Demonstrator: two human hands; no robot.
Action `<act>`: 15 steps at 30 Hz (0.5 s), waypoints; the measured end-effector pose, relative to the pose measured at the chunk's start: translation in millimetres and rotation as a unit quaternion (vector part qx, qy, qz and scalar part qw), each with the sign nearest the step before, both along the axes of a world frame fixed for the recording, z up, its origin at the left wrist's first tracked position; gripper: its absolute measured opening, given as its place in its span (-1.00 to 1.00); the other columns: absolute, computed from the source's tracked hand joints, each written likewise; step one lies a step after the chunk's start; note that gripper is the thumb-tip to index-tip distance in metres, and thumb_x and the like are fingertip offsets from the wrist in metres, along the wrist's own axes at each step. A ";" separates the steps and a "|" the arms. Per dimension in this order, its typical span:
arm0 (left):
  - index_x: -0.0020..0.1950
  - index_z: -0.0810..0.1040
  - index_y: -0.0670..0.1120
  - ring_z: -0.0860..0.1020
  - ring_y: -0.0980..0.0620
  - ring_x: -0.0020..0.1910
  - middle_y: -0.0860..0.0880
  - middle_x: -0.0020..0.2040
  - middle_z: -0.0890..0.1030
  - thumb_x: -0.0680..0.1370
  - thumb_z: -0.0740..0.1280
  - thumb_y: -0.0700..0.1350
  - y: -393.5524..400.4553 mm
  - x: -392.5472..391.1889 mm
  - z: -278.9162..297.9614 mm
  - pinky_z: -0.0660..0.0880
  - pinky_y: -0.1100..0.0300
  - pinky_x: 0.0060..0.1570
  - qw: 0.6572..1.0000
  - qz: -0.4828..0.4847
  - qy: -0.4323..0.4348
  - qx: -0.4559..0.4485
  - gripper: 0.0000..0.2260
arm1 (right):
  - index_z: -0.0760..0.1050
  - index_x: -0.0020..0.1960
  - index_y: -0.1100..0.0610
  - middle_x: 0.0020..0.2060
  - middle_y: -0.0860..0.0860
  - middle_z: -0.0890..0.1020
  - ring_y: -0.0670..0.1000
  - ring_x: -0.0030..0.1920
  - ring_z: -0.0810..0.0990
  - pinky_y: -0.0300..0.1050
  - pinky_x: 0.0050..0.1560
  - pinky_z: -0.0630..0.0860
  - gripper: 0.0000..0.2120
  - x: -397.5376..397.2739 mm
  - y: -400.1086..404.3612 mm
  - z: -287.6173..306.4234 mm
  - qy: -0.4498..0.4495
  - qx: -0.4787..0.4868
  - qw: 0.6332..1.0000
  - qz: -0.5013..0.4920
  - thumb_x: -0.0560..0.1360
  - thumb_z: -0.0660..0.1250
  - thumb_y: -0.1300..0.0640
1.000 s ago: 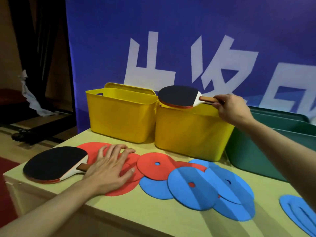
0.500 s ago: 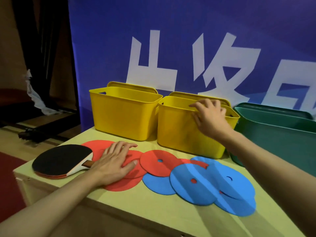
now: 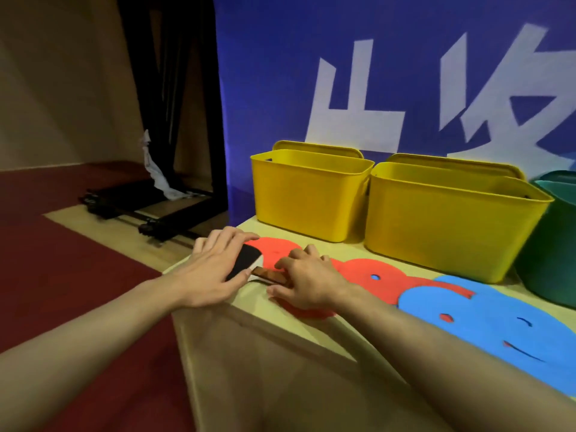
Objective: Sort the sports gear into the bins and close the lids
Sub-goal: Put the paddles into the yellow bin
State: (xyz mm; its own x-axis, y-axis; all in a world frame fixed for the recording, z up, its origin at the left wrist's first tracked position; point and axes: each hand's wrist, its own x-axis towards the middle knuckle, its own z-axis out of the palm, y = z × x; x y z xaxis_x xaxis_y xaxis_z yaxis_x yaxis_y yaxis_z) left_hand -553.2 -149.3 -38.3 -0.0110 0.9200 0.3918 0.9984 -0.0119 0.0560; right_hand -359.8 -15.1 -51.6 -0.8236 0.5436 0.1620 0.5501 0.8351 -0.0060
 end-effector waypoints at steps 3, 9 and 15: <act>0.56 0.10 0.18 0.24 0.05 0.39 0.09 0.40 0.26 0.63 0.15 0.18 -14.2 -7.3 -8.2 0.24 0.00 0.28 1.000 -0.003 0.000 -0.004 -0.49 | 0.47 0.25 0.05 0.20 0.08 0.53 0.16 0.25 0.42 0.19 0.19 0.43 -0.55 -22.6 -4.0 -12.1 0.020 0.011 1.000 0.006 0.56 0.23 -0.27; 0.57 0.08 0.17 0.22 0.07 0.41 0.09 0.41 0.24 0.65 0.15 0.17 -10.1 2.4 -7.1 0.24 0.00 0.33 0.999 -0.031 -0.012 0.016 -0.49 | 0.48 0.23 0.05 0.11 0.04 0.53 0.11 0.17 0.44 0.10 0.14 0.33 -0.67 -7.2 12.6 -8.5 0.107 0.081 0.991 0.007 0.60 0.24 -0.15; 0.57 0.07 0.16 0.26 0.05 0.35 0.07 0.35 0.23 0.65 0.08 0.21 4.6 25.3 -18.2 0.23 0.02 0.34 0.998 -0.067 0.006 0.005 -0.50 | 0.50 0.14 0.01 -0.03 0.02 0.53 0.17 -0.06 0.47 0.08 -0.09 0.28 -0.72 66.2 37.0 27.8 0.121 0.222 0.967 -0.042 0.56 0.32 -0.15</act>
State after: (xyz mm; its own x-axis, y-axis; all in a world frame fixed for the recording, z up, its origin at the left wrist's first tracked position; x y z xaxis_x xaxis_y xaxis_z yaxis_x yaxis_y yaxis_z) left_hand -527.9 -144.7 -56.5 0.1161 0.9091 0.4002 0.9885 -0.1452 0.0432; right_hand -293.7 21.9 -23.8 -0.6889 0.4390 0.5768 0.6429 0.7376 0.2065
